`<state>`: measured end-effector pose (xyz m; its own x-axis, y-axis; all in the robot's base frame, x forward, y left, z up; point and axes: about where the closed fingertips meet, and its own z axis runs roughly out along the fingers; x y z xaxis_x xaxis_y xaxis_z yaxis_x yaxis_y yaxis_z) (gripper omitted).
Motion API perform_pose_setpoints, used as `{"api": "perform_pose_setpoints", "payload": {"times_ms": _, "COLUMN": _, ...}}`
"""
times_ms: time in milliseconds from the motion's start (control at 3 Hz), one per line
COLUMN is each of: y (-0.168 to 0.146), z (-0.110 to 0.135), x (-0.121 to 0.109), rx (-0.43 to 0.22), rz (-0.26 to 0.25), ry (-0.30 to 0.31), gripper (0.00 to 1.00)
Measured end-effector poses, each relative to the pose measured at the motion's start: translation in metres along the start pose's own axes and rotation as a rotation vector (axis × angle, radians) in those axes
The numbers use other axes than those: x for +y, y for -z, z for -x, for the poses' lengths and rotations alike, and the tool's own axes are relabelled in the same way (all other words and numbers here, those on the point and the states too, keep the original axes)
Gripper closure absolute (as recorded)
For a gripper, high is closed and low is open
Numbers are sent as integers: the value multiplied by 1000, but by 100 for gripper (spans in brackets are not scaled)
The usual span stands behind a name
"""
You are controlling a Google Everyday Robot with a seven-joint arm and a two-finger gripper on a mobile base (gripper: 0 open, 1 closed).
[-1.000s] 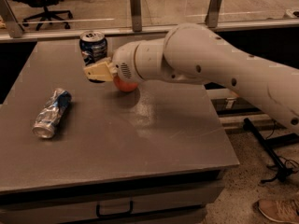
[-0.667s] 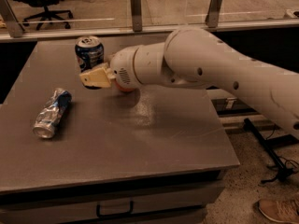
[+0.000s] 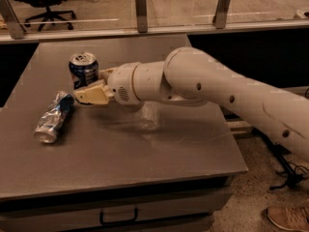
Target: Move pepsi can near redbull can
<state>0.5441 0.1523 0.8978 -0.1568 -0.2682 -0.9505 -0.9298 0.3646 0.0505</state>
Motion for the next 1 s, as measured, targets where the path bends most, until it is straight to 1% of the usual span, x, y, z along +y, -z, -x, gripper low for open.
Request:
{"api": "perform_pose_setpoints", "payload": {"times_ms": 333, "y": -12, "z": -20, "x": 5, "rx": -24, "rz": 57, "ry": 20, "gripper": 85}}
{"api": "perform_pose_setpoints", "payload": {"times_ms": 667, "y": -11, "z": -31, "x": 7, "rx": -19, "rz": 80, "ry": 44, "gripper": 63}}
{"api": "perform_pose_setpoints", "payload": {"times_ms": 1000, "y": -7, "z": -31, "x": 6, "rx": -2, "rz": 89, "ry": 79, "gripper": 40}}
